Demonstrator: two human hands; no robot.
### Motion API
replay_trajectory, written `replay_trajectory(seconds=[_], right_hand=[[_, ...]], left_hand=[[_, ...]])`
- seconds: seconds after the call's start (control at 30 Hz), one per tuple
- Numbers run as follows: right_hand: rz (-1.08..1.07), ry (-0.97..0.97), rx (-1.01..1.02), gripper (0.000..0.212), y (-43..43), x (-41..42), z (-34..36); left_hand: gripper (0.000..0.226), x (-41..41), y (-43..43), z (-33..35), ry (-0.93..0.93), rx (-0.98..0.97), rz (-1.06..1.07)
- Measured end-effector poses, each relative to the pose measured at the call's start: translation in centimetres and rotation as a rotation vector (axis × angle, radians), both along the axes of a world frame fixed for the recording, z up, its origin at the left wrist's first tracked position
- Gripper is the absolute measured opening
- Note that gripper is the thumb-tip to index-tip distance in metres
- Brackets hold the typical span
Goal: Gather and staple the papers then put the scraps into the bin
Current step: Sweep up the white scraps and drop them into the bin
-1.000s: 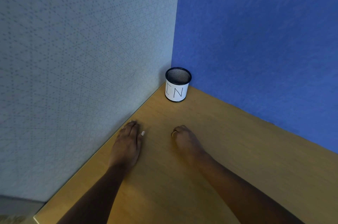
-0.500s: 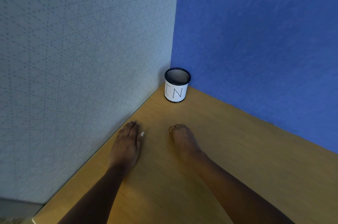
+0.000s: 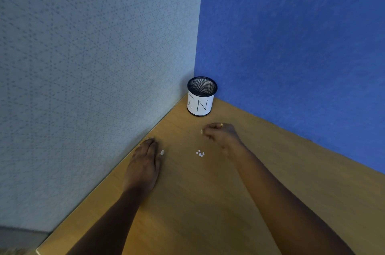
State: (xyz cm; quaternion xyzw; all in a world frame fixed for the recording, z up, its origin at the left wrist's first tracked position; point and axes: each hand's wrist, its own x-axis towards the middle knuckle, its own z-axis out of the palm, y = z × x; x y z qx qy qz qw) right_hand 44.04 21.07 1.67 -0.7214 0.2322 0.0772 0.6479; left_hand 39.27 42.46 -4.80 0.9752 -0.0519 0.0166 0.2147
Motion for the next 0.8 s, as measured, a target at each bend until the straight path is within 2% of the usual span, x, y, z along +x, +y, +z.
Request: replay_trajectory(seconds=[0.13, 0.23, 0.3, 0.4, 0.47, 0.5, 0.63, 0.8], right_hand=[[-0.091, -0.096, 0.255, 0.001, -0.5, 2.8, 3.0], [-0.140, -0.177, 0.381, 0.010, -0.7, 4.9, 5.2], [-0.174, -0.195, 0.371, 0.009, -0.6, 6.3, 6.1], [-0.208, -0.225, 0.248, 0.012, -0.7, 8.0, 6.3], [-0.182, -0.213, 0.050, 0.008, -0.7, 9.1, 5.9], [-0.166, -0.202, -0.052, 0.013, -0.7, 9.5, 5.6], [-0.078, -0.228, -0.327, 0.016, -0.5, 10.3, 5.2], [-0.024, -0.311, -0.532, 0.015, -0.4, 9.9, 5.6]], left_hand=[[0.081, 0.0, 0.0, 0.0, -0.013, -0.010, 0.008], [0.073, -0.1, 0.0, 0.0, -0.002, -0.005, 0.012], [0.063, -0.1, 0.1, -0.1, 0.011, 0.000, 0.010], [0.067, -0.1, 0.0, 0.0, 0.010, 0.001, 0.008], [0.069, -0.1, 0.0, 0.0, 0.011, 0.003, 0.010], [0.074, -0.1, 0.0, 0.0, 0.008, -0.002, 0.011], [0.081, -0.1, -0.1, 0.1, 0.005, -0.001, 0.012], [0.055, -0.2, 0.0, 0.1, 0.014, -0.006, 0.010]])
